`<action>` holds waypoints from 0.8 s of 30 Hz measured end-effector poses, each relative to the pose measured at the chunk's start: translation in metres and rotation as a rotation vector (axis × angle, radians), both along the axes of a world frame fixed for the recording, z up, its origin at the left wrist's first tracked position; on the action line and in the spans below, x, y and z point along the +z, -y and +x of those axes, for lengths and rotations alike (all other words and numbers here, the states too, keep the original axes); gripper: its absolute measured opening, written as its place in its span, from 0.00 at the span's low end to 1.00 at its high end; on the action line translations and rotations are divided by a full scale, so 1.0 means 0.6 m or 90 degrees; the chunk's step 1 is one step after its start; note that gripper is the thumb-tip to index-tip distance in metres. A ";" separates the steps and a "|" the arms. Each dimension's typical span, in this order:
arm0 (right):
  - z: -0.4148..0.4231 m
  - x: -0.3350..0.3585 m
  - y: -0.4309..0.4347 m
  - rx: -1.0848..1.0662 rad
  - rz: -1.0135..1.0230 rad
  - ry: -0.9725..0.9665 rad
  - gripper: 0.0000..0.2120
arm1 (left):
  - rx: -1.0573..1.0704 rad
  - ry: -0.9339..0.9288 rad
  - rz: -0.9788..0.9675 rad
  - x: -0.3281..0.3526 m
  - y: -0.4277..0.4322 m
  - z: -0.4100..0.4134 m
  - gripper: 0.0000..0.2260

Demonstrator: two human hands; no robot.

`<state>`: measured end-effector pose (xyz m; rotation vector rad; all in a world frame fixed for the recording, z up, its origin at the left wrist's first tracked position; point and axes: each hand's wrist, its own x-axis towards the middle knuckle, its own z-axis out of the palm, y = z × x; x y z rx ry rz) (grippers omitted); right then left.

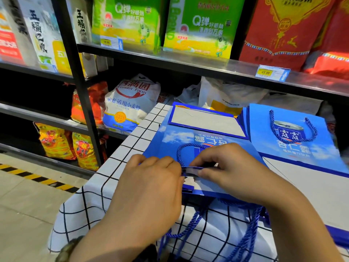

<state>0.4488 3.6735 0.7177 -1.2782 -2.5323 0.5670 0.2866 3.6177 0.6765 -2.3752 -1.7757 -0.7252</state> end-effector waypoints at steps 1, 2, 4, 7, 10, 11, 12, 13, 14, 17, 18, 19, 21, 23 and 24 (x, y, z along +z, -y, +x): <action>0.002 -0.002 0.002 -0.011 -0.003 -0.015 0.06 | 0.006 0.054 -0.054 0.007 0.003 -0.002 0.10; 0.004 -0.003 0.004 -0.024 -0.007 -0.029 0.05 | 0.022 0.127 -0.082 0.014 0.002 -0.004 0.12; 0.006 -0.007 0.010 -0.049 -0.007 -0.058 0.04 | 0.051 0.279 -0.107 0.023 -0.007 -0.011 0.14; 0.008 -0.014 0.020 -0.076 0.022 -0.055 0.02 | 0.034 0.357 -0.126 0.023 -0.039 -0.010 0.09; 0.006 -0.018 0.029 -0.085 0.062 -0.050 0.01 | 0.019 0.359 -0.161 0.016 -0.068 0.005 0.07; 0.005 -0.020 0.031 -0.089 0.072 -0.053 0.01 | 0.020 0.334 -0.157 0.014 -0.074 0.010 0.07; 0.005 -0.022 0.035 -0.093 0.079 -0.057 0.02 | 0.019 0.309 -0.150 0.012 -0.078 0.015 0.07; 0.005 -0.026 0.037 -0.094 0.085 -0.062 0.03 | 0.017 0.301 -0.144 0.010 -0.082 0.016 0.08; 0.005 -0.031 0.040 -0.091 0.092 -0.068 0.03 | 0.020 0.307 -0.132 0.008 -0.087 0.016 0.08; 0.006 -0.041 0.043 -0.080 0.111 -0.080 0.05 | 0.065 0.395 -0.092 0.001 -0.106 0.006 0.10; 0.007 -0.043 0.044 -0.076 0.120 -0.075 0.06 | 0.066 0.430 -0.097 -0.001 -0.109 0.004 0.11; 0.007 -0.045 0.045 -0.069 0.135 -0.064 0.06 | 0.056 0.444 -0.098 -0.006 -0.110 0.003 0.12; 0.005 -0.050 0.051 -0.047 0.185 -0.014 0.11 | 0.041 0.416 -0.095 -0.015 -0.108 0.001 0.11; 0.000 -0.057 0.055 -0.045 0.247 0.066 0.17 | 0.015 0.421 -0.086 -0.015 -0.104 -0.002 0.09; -0.002 -0.063 0.056 -0.045 0.274 0.079 0.18 | -0.007 0.433 -0.093 -0.014 -0.106 -0.005 0.07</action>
